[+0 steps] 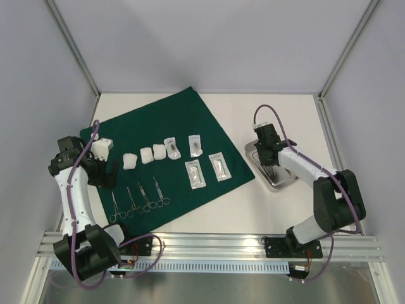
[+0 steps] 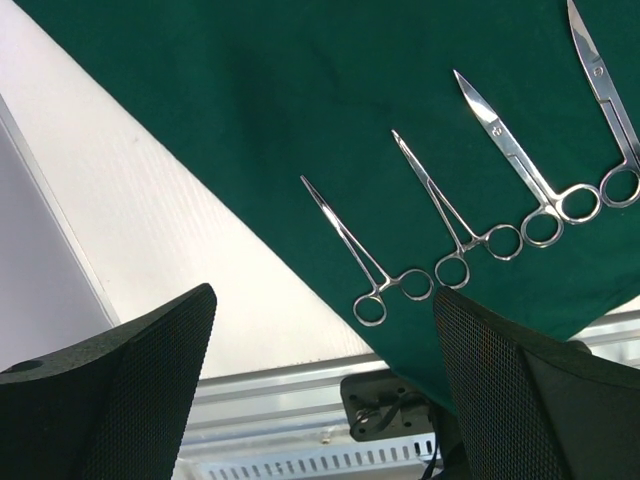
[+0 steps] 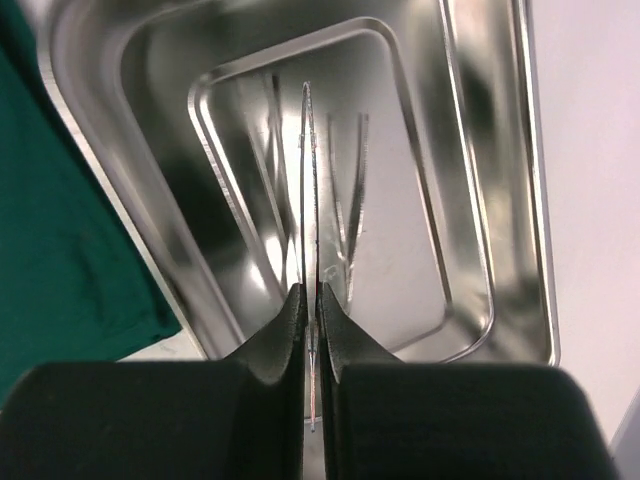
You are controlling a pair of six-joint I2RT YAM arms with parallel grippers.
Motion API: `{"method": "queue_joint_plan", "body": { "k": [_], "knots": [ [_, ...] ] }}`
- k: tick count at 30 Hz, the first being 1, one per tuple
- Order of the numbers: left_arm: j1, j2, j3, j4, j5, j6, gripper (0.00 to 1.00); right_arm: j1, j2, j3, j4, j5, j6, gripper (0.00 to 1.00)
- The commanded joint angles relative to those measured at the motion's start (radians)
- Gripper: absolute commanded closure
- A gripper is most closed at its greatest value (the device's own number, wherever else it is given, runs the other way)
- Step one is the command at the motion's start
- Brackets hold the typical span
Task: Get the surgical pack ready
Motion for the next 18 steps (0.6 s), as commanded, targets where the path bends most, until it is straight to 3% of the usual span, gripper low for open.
{"method": "queue_joint_plan", "body": {
  "k": [1, 18],
  "knots": [
    [0.006, -0.019, 0.026, -0.024, 0.013, 0.024, 0.02, -0.057, 0.025, -0.01, 0.079, -0.023, -0.051, 1.0],
    [0.006, -0.02, -0.009, 0.007, -0.004, 0.03, 0.01, -0.06, 0.135, -0.01, 0.115, 0.026, -0.088, 1.0]
  ]
}}
